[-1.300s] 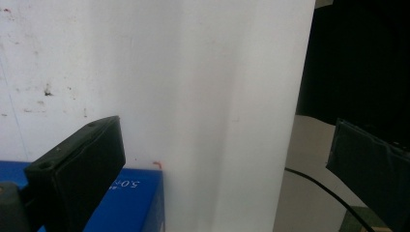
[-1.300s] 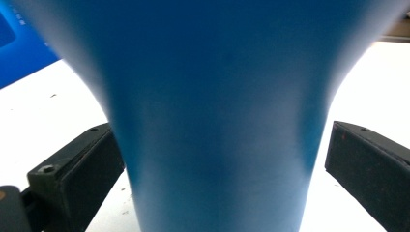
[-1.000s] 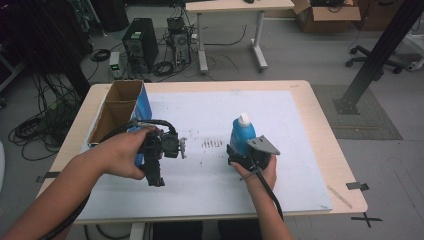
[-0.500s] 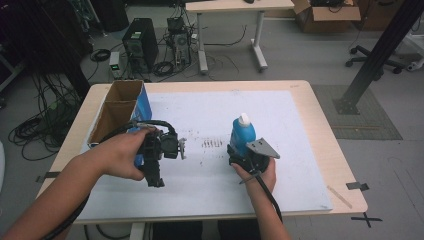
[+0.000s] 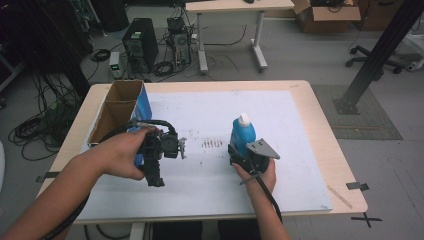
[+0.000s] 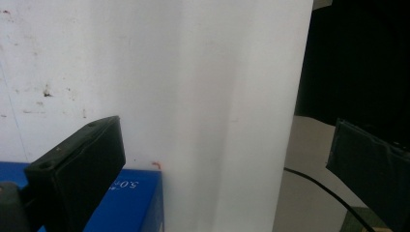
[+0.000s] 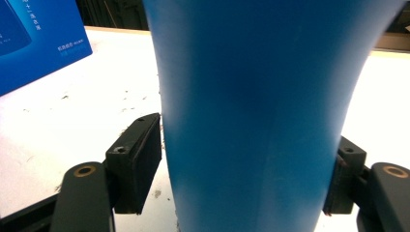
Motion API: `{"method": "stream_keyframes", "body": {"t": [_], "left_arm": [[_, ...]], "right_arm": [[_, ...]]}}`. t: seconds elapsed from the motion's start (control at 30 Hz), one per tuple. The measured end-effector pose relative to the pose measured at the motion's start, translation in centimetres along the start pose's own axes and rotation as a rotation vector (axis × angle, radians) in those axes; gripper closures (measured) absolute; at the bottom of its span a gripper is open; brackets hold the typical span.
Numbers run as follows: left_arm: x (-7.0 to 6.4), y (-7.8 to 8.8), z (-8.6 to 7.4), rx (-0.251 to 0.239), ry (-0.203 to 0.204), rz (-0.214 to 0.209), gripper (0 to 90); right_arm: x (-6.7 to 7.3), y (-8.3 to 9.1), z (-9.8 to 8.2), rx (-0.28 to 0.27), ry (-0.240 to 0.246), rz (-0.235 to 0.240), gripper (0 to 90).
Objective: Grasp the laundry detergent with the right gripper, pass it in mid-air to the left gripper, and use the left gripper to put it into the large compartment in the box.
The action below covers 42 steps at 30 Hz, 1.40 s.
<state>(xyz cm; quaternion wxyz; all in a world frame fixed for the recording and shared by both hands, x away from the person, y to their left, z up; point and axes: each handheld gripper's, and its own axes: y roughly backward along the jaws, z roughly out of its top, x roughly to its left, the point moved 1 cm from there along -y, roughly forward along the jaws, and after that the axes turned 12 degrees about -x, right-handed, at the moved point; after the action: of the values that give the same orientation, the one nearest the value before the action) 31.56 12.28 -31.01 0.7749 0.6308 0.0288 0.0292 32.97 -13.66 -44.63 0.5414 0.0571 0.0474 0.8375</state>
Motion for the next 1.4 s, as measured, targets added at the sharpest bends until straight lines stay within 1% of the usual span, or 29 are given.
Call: {"method": "stream_keyframes", "body": {"t": [0.47, 0.7, 0.77, 1.0, 1.17, 1.4], "left_arm": [[0.02, 0.00, -0.16, 0.002, 0.002, 0.000, 0.2], [0.04, 0.04, -0.21, 0.001, 0.002, 0.001, 0.2], [0.05, 0.07, -0.23, -0.001, 0.004, 0.002, 0.2], [0.02, 0.06, -0.10, -0.003, 0.002, 0.002, 0.2], [-0.07, 0.04, 0.15, -0.006, -0.003, 0.002, 0.2], [-0.15, 0.08, 0.17, -0.003, -0.001, 0.003, 0.2]], "right_arm": [[0.01, -0.05, -0.25, 0.003, 0.003, -0.002, 34.8], [-0.11, -0.05, -0.28, 0.001, 0.004, -0.010, 38.8], [-0.15, -0.07, -0.34, 0.001, 0.006, -0.011, 41.3], [-0.16, -0.08, -0.41, -0.003, 0.018, -0.013, 42.7], [-0.08, -0.04, -0.48, -0.010, 0.018, -0.018, 43.8], [0.01, -0.11, -0.36, -0.006, 0.028, -0.020, 45.1]]}}
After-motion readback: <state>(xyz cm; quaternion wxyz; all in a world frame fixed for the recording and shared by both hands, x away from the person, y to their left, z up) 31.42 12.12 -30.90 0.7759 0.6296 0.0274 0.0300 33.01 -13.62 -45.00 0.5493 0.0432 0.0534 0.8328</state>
